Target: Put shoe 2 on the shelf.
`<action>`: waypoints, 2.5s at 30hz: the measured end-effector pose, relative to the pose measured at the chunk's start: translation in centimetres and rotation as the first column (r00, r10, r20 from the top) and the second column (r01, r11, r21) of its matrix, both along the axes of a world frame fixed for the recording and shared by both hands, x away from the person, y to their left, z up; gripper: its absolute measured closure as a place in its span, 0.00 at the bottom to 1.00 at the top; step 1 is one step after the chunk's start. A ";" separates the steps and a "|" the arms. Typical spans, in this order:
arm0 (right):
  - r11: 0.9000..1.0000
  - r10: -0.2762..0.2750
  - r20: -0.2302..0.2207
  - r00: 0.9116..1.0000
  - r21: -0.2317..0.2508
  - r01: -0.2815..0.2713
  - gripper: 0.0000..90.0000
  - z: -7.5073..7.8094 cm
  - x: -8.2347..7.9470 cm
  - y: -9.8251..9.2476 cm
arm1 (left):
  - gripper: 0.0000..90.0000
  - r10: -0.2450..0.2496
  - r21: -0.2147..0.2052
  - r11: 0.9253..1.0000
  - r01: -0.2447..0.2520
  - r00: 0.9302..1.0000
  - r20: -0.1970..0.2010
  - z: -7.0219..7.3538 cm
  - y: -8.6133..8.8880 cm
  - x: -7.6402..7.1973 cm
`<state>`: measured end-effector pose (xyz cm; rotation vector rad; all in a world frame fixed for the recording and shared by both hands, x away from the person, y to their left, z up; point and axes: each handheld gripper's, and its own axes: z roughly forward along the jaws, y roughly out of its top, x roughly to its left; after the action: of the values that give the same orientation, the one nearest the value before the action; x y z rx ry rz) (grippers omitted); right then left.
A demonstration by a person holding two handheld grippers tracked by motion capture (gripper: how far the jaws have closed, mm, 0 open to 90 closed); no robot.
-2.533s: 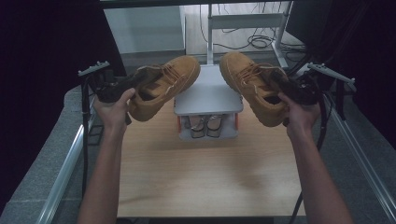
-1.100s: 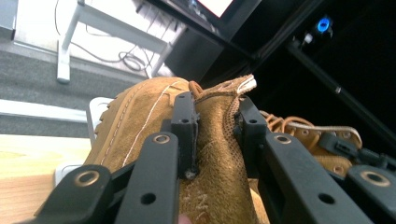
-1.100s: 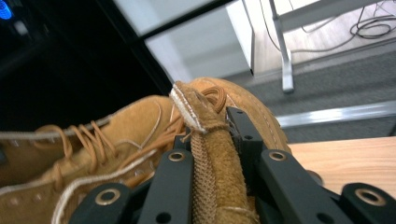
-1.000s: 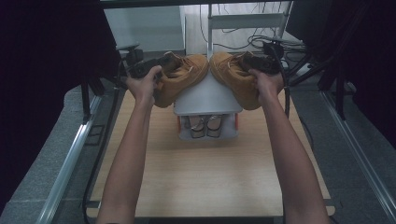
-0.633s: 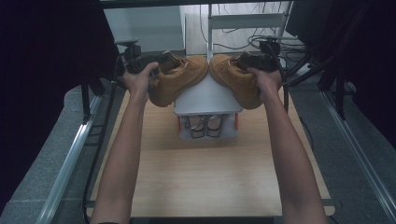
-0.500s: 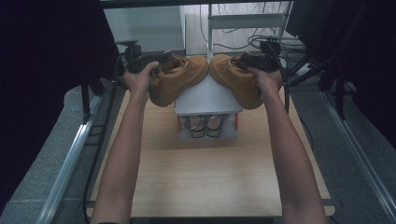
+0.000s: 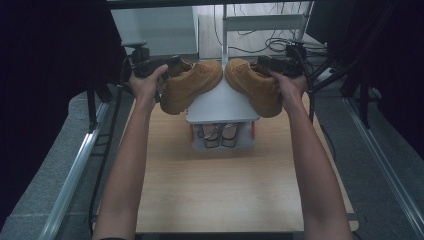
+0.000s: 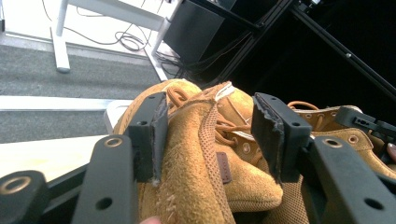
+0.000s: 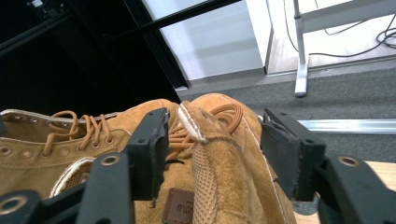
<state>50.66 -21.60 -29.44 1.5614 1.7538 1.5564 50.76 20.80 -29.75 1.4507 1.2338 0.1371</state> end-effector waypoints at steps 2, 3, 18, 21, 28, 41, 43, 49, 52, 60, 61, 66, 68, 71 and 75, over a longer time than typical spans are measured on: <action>1.000 0.001 0.008 1.000 -0.008 -0.001 0.45 0.0 0.0 0.0 | 0.50 -0.005 0.008 1.000 0.005 1.000 0.005 -0.1 0.0 0.0; 1.000 -0.004 0.009 1.000 -0.004 0.004 0.44 -0.1 0.0 -0.1 | 0.50 -0.007 0.008 1.000 0.007 1.000 0.007 -0.1 0.0 0.0; 1.000 0.030 0.031 0.999 0.001 -0.030 0.56 0.0 0.1 0.7 | 0.61 -0.026 -0.027 0.999 0.026 1.000 0.005 -0.1 -0.8 -0.2; 0.999 0.049 0.024 0.999 0.006 -0.049 0.59 0.0 0.1 1.3 | 0.62 -0.025 -0.039 0.999 0.025 1.000 0.009 -0.1 -0.9 -0.3; 0.996 0.088 0.030 0.996 -0.002 -0.088 0.63 -0.1 0.1 0.8 | 0.58 -0.005 -0.019 1.000 0.005 1.000 0.015 -0.1 -0.4 -0.2; 0.989 0.064 0.147 0.987 -0.144 -0.043 0.36 0.8 -0.1 0.9 | 0.46 -0.001 -0.006 1.000 0.001 0.998 0.064 0.6 0.5 -0.4; 0.989 0.067 0.152 0.986 -0.142 -0.045 0.35 1.1 -0.1 0.8 | 0.46 0.000 0.002 1.000 0.000 0.998 0.069 0.9 0.8 -0.6; 0.988 0.069 0.185 0.980 -0.146 -0.042 0.34 2.6 -1.1 0.5 | 0.46 -0.003 0.023 1.000 0.000 0.996 0.094 1.7 1.7 -1.6; 0.990 0.069 0.207 0.976 -0.135 -0.041 0.36 3.5 -2.0 -0.1 | 0.47 -0.010 0.044 0.999 0.005 0.993 0.114 2.2 1.9 -2.3; 0.993 0.085 0.241 0.967 -0.106 -0.061 0.57 4.2 -5.5 -2.5 | 0.69 -0.004 0.088 0.996 -0.011 0.986 0.168 3.1 3.7 -5.3; 0.993 0.087 0.239 0.967 -0.104 -0.064 0.59 4.1 -5.9 -2.8 | 0.73 -0.004 0.096 0.995 -0.013 0.985 0.172 3.0 4.1 -5.7; 0.991 0.092 0.228 0.969 -0.112 -0.068 0.67 3.6 -7.7 -4.4 | 0.84 -0.012 0.083 0.997 -0.002 0.985 0.173 2.3 6.2 -7.6; 0.990 0.096 0.227 0.969 -0.121 -0.070 0.73 3.3 -8.2 -5.0 | 0.88 -0.006 0.095 0.995 -0.010 0.986 0.167 1.8 6.8 -8.3; 0.989 0.097 0.207 0.974 -0.133 -0.070 0.83 2.7 -8.7 -5.7 | 0.93 0.006 0.114 0.993 -0.024 0.987 0.160 1.0 7.6 -8.9; 0.986 0.091 0.170 0.981 -0.152 -0.065 0.94 1.4 -8.7 -6.1 | 0.98 0.005 0.150 0.988 -0.025 0.992 0.128 -0.7 7.7 -8.7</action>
<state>41.93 -27.75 -28.06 1.2596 1.8037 1.5141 42.02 28.47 -30.46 1.5383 1.1499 0.3349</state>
